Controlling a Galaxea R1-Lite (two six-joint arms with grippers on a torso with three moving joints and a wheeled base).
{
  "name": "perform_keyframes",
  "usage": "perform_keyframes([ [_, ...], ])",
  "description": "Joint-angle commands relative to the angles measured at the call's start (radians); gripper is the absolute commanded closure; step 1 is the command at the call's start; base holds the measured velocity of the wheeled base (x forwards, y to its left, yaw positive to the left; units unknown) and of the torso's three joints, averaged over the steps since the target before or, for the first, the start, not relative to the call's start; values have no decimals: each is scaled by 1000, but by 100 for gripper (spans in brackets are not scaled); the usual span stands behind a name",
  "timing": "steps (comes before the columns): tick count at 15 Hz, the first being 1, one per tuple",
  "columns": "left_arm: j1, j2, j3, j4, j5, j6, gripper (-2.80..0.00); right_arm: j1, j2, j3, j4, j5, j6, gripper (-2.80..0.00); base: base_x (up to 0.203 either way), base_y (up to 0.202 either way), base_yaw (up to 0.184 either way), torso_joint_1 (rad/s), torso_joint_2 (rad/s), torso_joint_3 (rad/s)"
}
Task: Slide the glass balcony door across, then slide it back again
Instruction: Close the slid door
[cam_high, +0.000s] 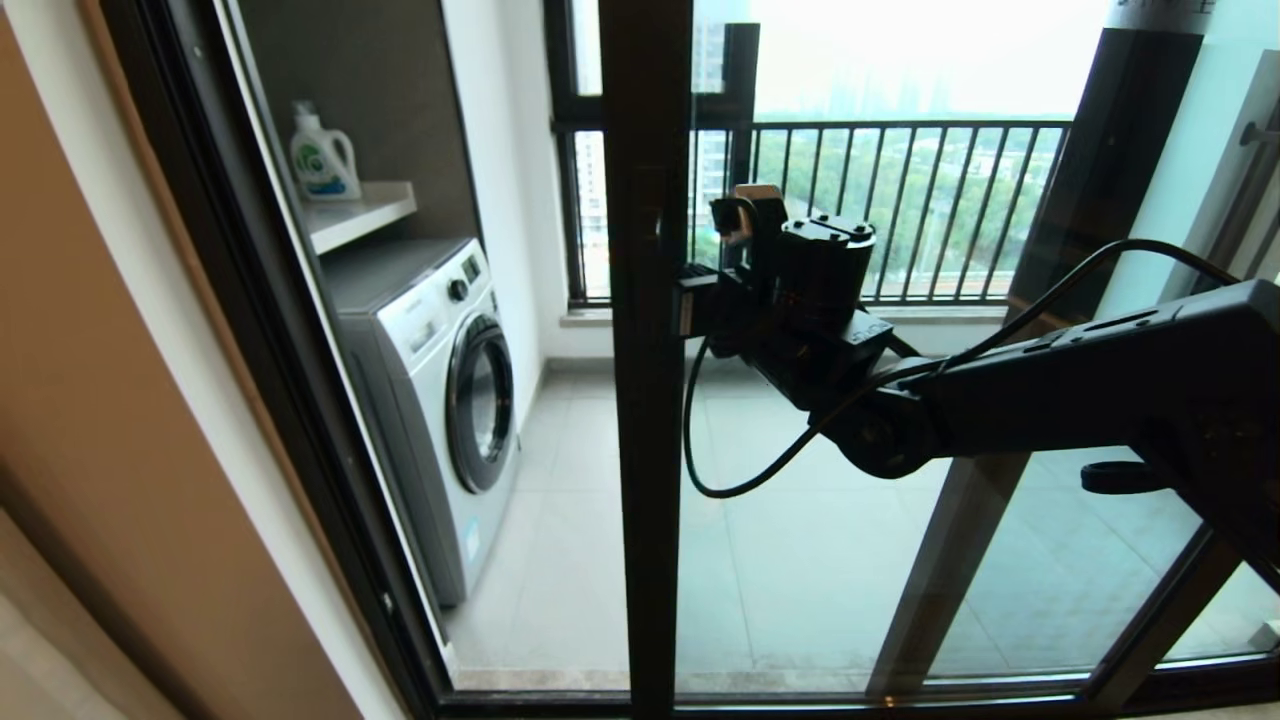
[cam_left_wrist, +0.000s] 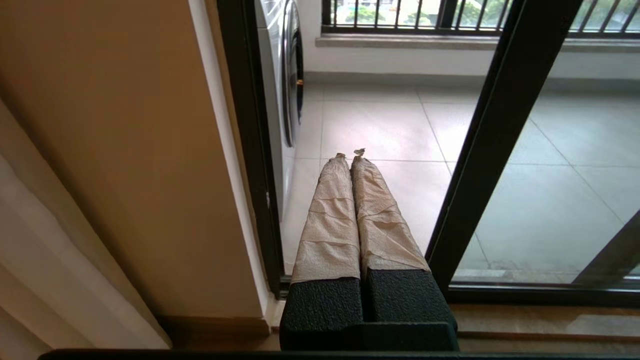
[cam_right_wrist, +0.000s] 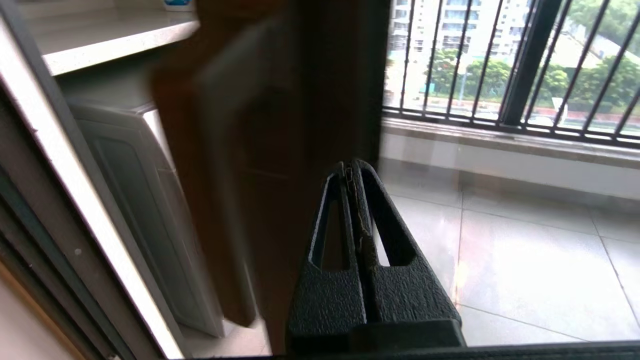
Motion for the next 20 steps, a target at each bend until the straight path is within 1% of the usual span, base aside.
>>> perform_keyframes([
  [1, 0, 1, 0, 0, 0, 0, 0, -11, -25, 18, -6, -7, -1, 0, 0, 0, 0, 0, 0, 0],
  [5, 0, 1, 0, 0, 0, 0, 0, -14, -94, 98, -7, -7, -1, 0, 0, 0, 0, 0, 0, 0],
  [7, 0, 1, 0, 0, 0, 0, 0, -14, -174, 169, -9, -8, -1, 0, 0, 0, 0, 0, 0, 0],
  [9, 0, 1, 0, 0, 0, 0, 0, -15, -292, 274, -11, -9, 0, 0, 0, 0, 0, 0, 0, 0],
  [12, 0, 1, 0, 0, 0, 0, 0, -16, -555, 478, -9, -20, -15, 0, 0, 0, 0, 0, 0, 0],
  [15, 0, 1, 0, 0, 0, 0, 0, -17, -886, 726, -6, -48, -95, 0, 0, 0, 0, 0, 0, 0],
  [16, 0, 1, 0, 0, 0, 0, 0, -17, -1003, 806, 1, -72, -128, 0, 0, 0, 0, 0, 0, 0],
  [18, 0, 3, 0, 0, 0, 0, 0, -25, -1198, 896, 56, -143, -170, 0, 0, 0, 0, 0, 0, 0],
  [19, 0, 1, 0, 0, 0, 0, 0, -55, -1290, 921, 111, -176, -184, 0, 0, 0, 0, 0, 0, 0],
  [20, 0, 1, 0, 0, 0, 0, 0, -127, -1369, 937, 169, -198, -196, 0, 0, 0, 0, 0, 0, 0],
])
